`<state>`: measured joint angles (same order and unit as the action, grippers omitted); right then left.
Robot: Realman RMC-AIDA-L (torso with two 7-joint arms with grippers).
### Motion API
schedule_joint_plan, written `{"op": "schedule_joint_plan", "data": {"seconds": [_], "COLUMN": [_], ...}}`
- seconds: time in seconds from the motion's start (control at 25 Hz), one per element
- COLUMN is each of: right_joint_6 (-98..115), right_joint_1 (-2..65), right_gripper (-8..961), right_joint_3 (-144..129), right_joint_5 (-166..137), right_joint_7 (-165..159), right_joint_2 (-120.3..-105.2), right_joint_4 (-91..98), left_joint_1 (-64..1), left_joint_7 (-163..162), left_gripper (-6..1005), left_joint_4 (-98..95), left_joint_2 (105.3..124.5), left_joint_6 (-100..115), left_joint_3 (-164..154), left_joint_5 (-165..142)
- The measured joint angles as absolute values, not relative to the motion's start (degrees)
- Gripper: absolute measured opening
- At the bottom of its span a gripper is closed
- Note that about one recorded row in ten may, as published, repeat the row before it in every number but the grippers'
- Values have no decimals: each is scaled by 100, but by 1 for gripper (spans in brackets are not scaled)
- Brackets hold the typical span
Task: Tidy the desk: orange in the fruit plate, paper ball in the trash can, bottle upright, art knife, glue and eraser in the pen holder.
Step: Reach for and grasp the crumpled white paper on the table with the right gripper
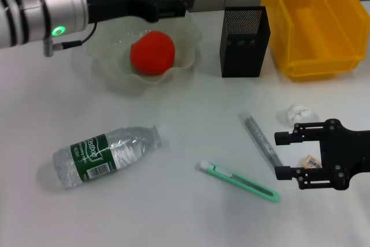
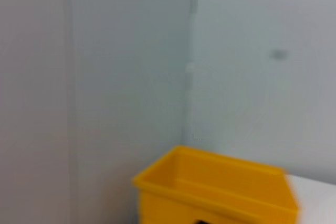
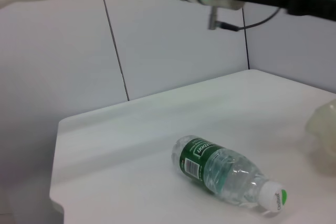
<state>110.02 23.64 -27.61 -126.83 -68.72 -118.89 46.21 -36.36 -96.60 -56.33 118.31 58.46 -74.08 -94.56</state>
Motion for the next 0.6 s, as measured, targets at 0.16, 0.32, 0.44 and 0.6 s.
{"op": "schedule_joint_plan", "data": {"seconds": [0.16, 0.32, 0.44, 0.6], "right_joint_6": [11003, 11004, 11015, 11045], "right_joint_1": [2373, 2407, 2403, 2389], "right_gripper": [651, 651, 651, 651], "right_joint_3": [-2751, -2709, -2679, -2715], "right_joint_5": [-12668, -12654, -12611, -12598], "right_joint_7": [-7061, -7461, -7792, -8365], "right_joint_2": [-11878, -11835, -11830, -11881], "right_joint_4": [4674, 4774, 5036, 5653], "left_joint_1": [-3404, -2934, -2644, -2339], "left_joint_7": [-9611, -9255, -8974, -8660], "left_gripper": [837, 850, 846, 845], "left_joint_4": [-5859, -5873, -5770, -5556], "left_joint_2": [11829, 11793, 11718, 11613], "left_joint_6": [6516, 8718, 9460, 9940], "left_joint_3": [-7173, -6246, -6094, -6108], "left_joint_5": [-9455, -9478, -9506, -9592]}}
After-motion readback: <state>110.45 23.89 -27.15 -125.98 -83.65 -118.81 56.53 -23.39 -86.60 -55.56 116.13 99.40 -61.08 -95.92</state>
